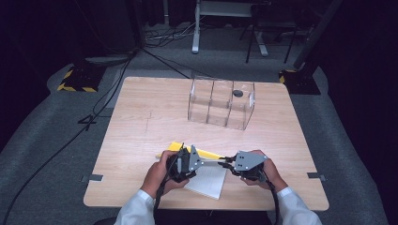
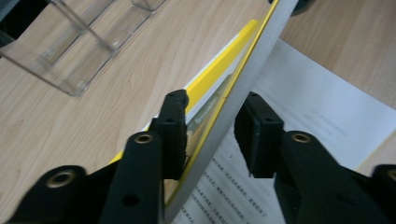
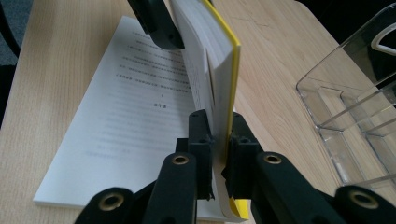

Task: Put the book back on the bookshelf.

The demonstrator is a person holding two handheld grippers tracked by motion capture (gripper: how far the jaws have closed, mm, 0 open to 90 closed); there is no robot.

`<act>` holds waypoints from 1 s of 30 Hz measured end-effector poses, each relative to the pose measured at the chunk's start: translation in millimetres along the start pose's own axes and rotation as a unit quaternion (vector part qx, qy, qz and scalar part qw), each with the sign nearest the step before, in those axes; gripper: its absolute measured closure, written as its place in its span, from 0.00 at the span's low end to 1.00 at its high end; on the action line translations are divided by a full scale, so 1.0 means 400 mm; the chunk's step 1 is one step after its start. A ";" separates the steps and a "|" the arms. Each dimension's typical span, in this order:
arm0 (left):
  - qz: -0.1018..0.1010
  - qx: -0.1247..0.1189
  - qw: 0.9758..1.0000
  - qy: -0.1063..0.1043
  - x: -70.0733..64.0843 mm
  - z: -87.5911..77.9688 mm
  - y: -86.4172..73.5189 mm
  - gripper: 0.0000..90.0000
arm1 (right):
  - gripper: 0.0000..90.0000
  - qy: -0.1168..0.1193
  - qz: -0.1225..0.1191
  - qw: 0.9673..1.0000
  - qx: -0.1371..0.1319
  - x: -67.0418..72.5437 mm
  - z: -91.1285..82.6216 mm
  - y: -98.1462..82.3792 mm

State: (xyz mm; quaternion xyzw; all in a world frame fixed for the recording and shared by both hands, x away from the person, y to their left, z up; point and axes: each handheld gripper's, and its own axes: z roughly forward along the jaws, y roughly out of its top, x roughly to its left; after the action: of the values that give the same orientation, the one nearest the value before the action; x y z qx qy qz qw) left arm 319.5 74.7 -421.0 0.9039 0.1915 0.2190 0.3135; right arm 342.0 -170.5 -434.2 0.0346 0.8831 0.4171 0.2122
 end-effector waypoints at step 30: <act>-0.013 -0.092 0.996 -0.014 0.021 -0.039 -0.050 0.93 | 0.39 0.015 0.169 0.984 0.056 -0.091 0.097 -0.180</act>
State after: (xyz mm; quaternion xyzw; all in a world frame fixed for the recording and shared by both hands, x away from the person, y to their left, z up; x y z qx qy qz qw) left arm 314.5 101.1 -420.8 0.8718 0.1778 0.2189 0.4006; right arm 399.1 -198.1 -497.5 0.1889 0.8895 0.3973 0.1234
